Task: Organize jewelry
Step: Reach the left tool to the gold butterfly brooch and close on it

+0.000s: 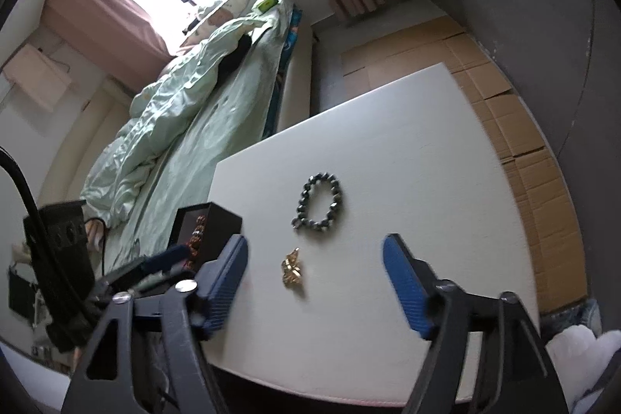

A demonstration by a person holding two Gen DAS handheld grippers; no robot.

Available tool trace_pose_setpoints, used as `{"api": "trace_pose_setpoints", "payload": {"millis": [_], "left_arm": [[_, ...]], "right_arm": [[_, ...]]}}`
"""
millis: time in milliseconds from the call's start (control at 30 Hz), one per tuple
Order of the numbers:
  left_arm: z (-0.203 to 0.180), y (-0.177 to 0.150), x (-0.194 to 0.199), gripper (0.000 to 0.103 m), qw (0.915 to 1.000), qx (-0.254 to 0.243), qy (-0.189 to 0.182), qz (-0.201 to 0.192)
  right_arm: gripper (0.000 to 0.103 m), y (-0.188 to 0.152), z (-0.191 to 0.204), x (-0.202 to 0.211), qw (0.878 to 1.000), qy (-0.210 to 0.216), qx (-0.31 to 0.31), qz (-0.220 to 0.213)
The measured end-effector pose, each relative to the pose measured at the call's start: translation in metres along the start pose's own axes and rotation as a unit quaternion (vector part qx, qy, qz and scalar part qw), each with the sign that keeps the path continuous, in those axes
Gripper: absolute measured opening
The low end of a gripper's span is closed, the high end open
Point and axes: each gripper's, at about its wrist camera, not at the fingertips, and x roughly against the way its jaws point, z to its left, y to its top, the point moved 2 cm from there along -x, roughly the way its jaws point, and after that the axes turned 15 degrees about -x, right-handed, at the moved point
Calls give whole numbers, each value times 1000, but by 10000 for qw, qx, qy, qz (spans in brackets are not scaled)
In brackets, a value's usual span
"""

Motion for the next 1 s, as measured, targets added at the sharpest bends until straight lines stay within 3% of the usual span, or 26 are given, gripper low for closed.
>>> {"api": "trace_pose_setpoints", "payload": {"millis": [233, 400, 500, 633, 733, 1000], "left_arm": [[-21, -5, -29, 76, 9917, -1059, 145, 718], [-22, -11, -53, 72, 9845, -1327, 169, 1130], [-19, -11, -70, 69, 9814, -1385, 176, 1318], [-16, -10, -90, 61, 9758, -1492, 281, 1574], [-12, -10, -101, 53, 9721, -1544, 431, 1712], [-1, -3, -105, 50, 9752, -1527, 499, 1524]], "right_arm": [[74, 9, -18, 4, 9998, 56, -174, -23], [74, 7, -24, 4, 9998, -155, -122, 37], [87, 2, -25, 5, 9995, -293, 92, 31], [87, 2, -32, 1, 9989, -458, 63, 73], [87, 4, -34, 1, 9990, -436, 42, 51], [87, 7, -35, 0, 9993, -380, 42, 37]]}}
